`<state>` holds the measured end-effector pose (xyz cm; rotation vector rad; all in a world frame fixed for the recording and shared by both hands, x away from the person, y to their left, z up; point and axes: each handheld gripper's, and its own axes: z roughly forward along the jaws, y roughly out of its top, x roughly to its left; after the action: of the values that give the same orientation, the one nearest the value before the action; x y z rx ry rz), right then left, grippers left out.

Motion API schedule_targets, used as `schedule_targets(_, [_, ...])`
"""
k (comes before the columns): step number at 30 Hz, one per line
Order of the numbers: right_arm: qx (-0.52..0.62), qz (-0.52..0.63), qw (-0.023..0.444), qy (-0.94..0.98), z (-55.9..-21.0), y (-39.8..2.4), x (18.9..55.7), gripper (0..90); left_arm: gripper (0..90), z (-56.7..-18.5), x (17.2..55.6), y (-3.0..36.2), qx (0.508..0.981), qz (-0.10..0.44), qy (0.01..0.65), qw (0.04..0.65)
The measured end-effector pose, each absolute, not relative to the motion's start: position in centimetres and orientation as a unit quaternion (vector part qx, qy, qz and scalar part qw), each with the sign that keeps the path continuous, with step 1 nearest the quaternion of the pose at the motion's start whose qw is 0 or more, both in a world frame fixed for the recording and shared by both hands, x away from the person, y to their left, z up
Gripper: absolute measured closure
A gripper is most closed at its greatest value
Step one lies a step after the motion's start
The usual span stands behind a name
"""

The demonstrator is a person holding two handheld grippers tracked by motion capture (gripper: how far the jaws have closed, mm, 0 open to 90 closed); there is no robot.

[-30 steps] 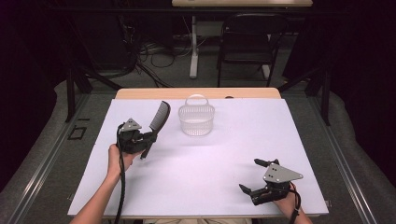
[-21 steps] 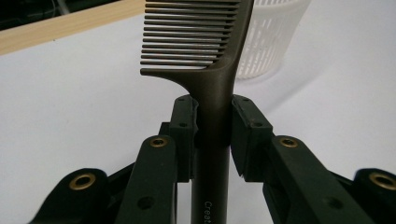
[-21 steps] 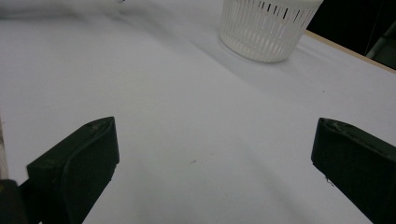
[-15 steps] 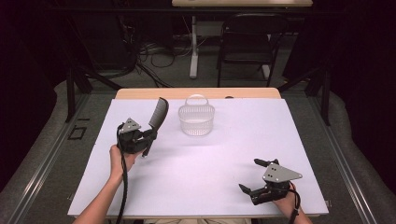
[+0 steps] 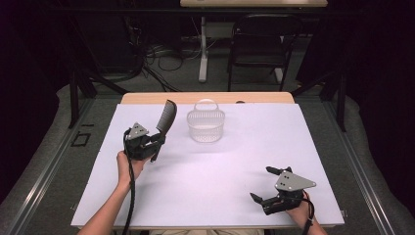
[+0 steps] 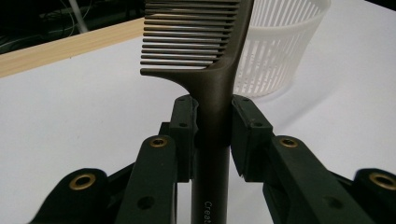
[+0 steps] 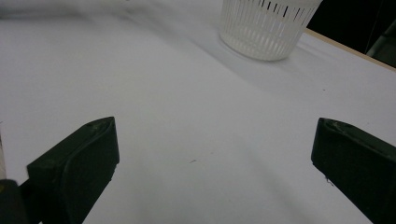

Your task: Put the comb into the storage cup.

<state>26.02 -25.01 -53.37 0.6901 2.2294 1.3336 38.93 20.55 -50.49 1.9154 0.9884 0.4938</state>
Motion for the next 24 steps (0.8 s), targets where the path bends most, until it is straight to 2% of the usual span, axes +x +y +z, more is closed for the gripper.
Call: schedule_targets(24, [0.25,0.482,0.227,0.809,-53.39,-24.97,26.0,0.7,72.4,-49.68,38.97,20.12,0.77,0.221,0.384,0.459])
